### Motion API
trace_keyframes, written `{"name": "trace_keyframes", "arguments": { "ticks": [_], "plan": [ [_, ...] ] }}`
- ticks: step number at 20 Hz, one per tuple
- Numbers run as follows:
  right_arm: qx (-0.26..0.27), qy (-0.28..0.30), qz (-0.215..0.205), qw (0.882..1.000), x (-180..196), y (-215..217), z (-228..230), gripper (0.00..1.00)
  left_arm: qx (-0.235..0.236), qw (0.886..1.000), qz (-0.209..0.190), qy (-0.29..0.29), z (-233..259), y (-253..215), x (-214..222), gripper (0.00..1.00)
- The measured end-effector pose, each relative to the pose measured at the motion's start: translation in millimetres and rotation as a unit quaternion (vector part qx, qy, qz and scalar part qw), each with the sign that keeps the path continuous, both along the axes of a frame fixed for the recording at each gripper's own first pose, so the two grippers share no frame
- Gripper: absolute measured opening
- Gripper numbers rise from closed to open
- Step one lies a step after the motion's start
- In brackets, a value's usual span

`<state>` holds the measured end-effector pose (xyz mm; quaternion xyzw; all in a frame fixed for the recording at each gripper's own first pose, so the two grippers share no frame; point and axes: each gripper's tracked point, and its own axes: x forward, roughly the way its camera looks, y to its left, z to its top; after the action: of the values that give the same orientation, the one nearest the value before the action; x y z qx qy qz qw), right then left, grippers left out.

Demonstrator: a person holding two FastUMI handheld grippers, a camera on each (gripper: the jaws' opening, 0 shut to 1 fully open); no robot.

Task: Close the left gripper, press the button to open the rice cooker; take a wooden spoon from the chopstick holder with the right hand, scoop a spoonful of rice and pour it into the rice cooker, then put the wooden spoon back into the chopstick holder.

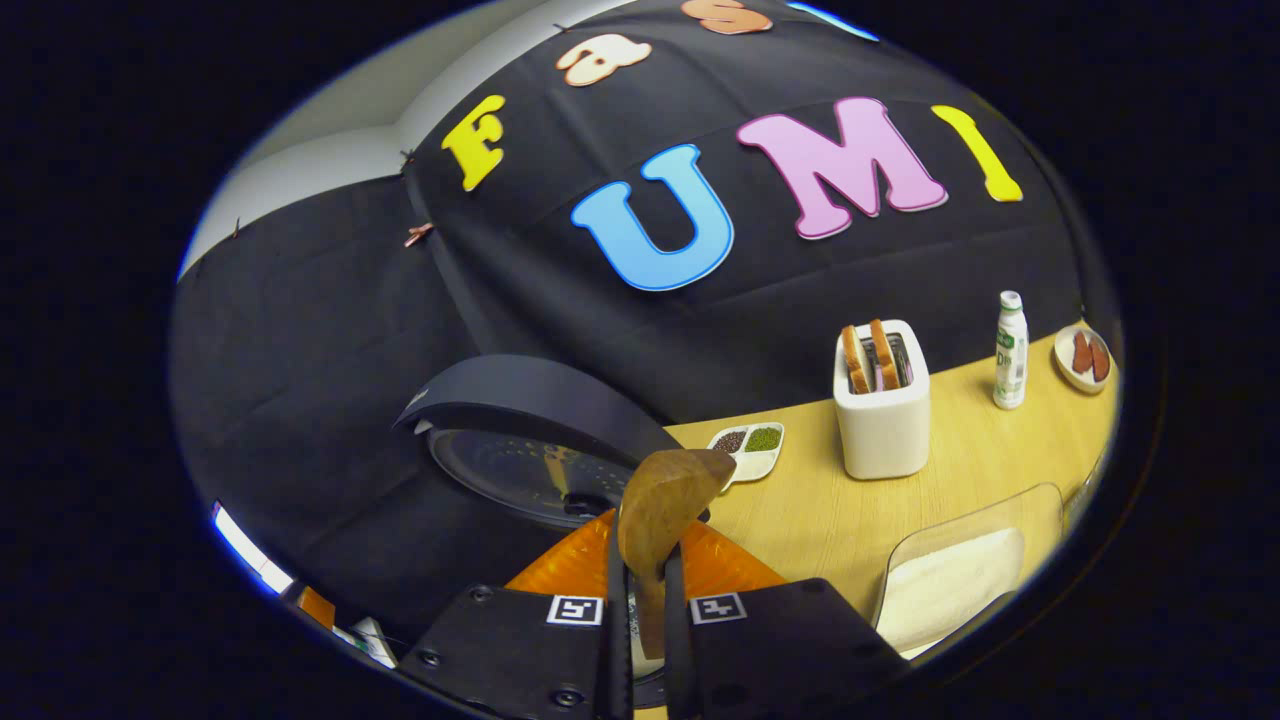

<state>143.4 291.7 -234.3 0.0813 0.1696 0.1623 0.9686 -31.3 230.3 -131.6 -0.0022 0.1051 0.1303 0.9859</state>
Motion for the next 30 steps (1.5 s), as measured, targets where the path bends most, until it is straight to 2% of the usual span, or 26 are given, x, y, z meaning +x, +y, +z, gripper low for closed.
{"name": "trace_keyframes", "arguments": {
  "ticks": [5, 9, 15, 17, 20, 21, 22, 25, 27, 28, 30],
  "plan": [
    [-0.081, -0.050, 0.056, 0.994, -14, 28, 0, 0.17, -0.003, 1.000, 0.003, 0.001, -3, 2, 0, 0.84],
    [-0.137, -0.080, 0.097, 0.983, -24, 44, -1, 0.17, -0.007, 1.000, 0.004, 0.003, -5, 0, -1, 0.84],
    [-0.201, -0.097, 0.153, 0.963, -35, 60, -10, 0.17, -0.016, 1.000, 0.009, 0.002, -6, 0, 0, 0.84],
    [-0.227, -0.103, 0.172, 0.953, -39, 62, -14, 0.17, -0.017, 1.000, 0.012, 0.001, -7, 2, 0, 0.84],
    [-0.274, -0.118, 0.205, 0.932, -46, 67, -21, 0.17, -0.018, 1.000, 0.014, 0.002, -8, 1, 0, 0.84],
    [-0.288, -0.127, 0.212, 0.925, -47, 68, -22, 0.17, -0.018, 1.000, 0.014, 0.002, -9, 3, 0, 0.87],
    [-0.302, -0.137, 0.219, 0.918, -49, 70, -22, 0.17, -0.019, 1.000, 0.013, 0.004, -10, 2, 0, 0.84],
    [-0.331, -0.169, 0.224, 0.901, -52, 71, -17, 0.17, -0.018, 1.000, 0.012, 0.002, -10, 1, -1, 0.84],
    [-0.337, -0.172, 0.225, 0.898, -54, 71, -18, 0.17, -0.019, 1.000, 0.011, 0.002, -10, 0, 1, 0.84],
    [-0.333, -0.171, 0.223, 0.900, -54, 71, -17, 0.17, -0.020, 1.000, 0.010, 0.002, -10, 0, 2, 0.88],
    [-0.312, -0.161, 0.208, 0.913, -51, 68, -13, 0.17, -0.020, 1.000, 0.007, 0.001, -9, -1, 1, 0.84]
  ]
}}
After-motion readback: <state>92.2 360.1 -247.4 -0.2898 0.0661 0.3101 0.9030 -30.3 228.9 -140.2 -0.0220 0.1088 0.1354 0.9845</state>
